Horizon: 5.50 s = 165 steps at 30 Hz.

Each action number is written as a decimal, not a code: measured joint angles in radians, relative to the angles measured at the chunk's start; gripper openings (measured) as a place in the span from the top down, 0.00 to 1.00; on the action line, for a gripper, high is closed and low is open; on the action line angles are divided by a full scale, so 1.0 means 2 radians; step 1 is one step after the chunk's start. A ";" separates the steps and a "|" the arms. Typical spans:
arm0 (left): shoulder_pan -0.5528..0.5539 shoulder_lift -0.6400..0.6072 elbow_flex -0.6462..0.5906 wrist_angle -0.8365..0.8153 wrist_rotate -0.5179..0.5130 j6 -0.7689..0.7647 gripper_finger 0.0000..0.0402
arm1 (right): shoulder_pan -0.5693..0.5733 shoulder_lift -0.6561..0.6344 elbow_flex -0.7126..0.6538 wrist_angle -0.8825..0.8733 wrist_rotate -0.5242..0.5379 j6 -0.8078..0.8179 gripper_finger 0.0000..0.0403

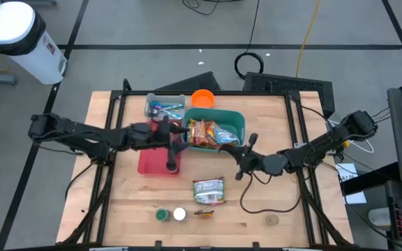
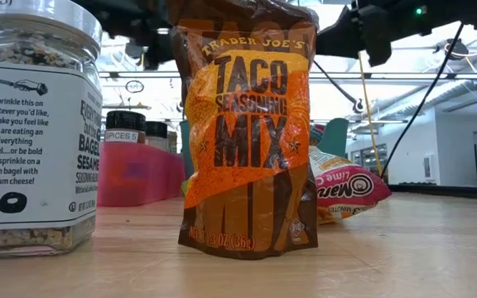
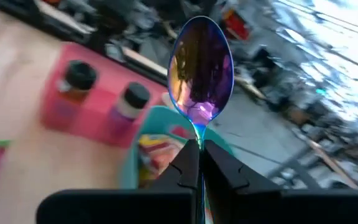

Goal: Pick & Place Food Item
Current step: Put the violet spoon into the gray bin

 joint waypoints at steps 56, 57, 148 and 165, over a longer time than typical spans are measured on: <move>-0.017 0.218 0.216 -0.096 -0.093 0.035 0.98 | 0.004 0.000 0.000 -0.060 -0.003 0.094 0.99; -0.017 0.206 0.216 -0.112 -0.105 0.035 0.98 | 0.004 0.000 0.000 -0.059 -0.004 0.111 0.97; 0.192 -0.141 -0.095 -0.293 -0.101 -0.115 0.99 | 0.042 -0.022 0.000 -0.052 -0.010 0.184 0.56; 0.192 -0.110 -0.097 -0.242 -0.211 -0.116 0.95 | 0.042 -0.022 0.000 -0.058 -0.010 0.184 0.57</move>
